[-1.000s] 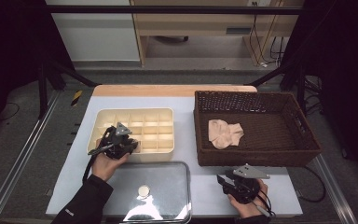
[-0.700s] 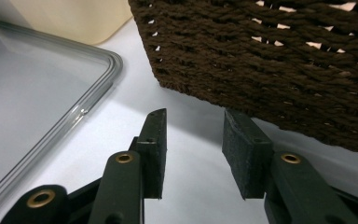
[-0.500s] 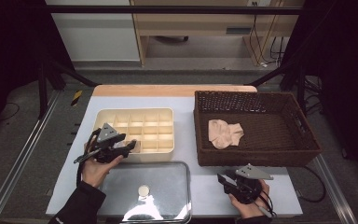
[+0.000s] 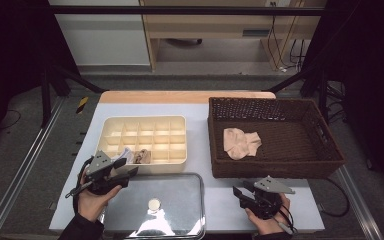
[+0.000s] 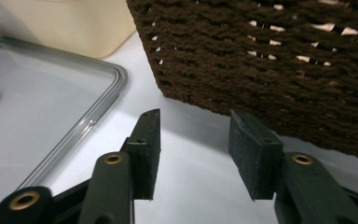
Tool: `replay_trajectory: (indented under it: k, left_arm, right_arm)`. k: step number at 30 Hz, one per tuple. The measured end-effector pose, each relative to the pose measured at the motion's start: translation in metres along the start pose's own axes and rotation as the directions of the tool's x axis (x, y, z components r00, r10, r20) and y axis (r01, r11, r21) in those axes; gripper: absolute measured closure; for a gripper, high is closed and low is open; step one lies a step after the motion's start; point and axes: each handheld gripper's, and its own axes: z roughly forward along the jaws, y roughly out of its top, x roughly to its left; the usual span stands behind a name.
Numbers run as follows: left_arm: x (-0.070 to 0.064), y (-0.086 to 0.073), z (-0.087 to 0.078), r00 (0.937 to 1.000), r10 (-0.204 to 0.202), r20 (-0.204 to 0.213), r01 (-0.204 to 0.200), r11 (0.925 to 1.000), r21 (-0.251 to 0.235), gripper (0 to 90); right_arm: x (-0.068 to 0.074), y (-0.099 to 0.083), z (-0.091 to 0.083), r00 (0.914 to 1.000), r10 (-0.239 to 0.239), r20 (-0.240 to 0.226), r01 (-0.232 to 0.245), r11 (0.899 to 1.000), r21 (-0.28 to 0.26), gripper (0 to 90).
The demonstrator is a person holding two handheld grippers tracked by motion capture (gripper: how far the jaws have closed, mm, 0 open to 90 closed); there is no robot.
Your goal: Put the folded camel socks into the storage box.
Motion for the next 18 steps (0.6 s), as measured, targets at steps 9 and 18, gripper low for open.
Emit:
replay_trajectory:
  k: [9, 18]
  left_arm:
    - [0.000, -0.033, -0.013, 0.9965, -0.081, -0.020, 0.080, 0.9964, -0.026, 32.3]
    - [-0.002, -0.053, -0.017, 0.9941, -0.107, -0.017, 0.106, 0.9937, -0.035, 24.9]
  right_arm:
    - [0.001, 0.004, -0.004, 0.9999, 0.012, -0.003, -0.012, 0.999, -0.035, 47.6]
    - [0.004, 0.013, -0.013, 0.9999, 0.012, -0.006, -0.013, 0.997, -0.080, 45.0]
